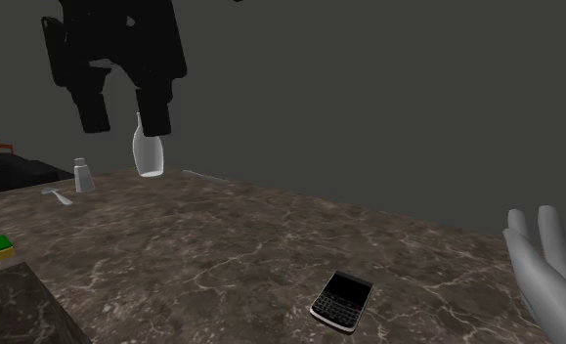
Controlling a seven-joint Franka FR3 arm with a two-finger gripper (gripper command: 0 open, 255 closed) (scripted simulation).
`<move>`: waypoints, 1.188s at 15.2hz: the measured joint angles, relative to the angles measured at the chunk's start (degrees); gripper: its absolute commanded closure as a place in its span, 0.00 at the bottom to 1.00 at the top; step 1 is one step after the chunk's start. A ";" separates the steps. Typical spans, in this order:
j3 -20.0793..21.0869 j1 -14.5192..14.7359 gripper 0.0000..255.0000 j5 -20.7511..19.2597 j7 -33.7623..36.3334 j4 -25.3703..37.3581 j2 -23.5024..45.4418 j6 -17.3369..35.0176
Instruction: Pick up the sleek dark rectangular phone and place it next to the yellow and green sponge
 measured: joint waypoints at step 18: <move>-9.83 -2.63 0.00 -1.89 -12.59 5.29 30.57 22.10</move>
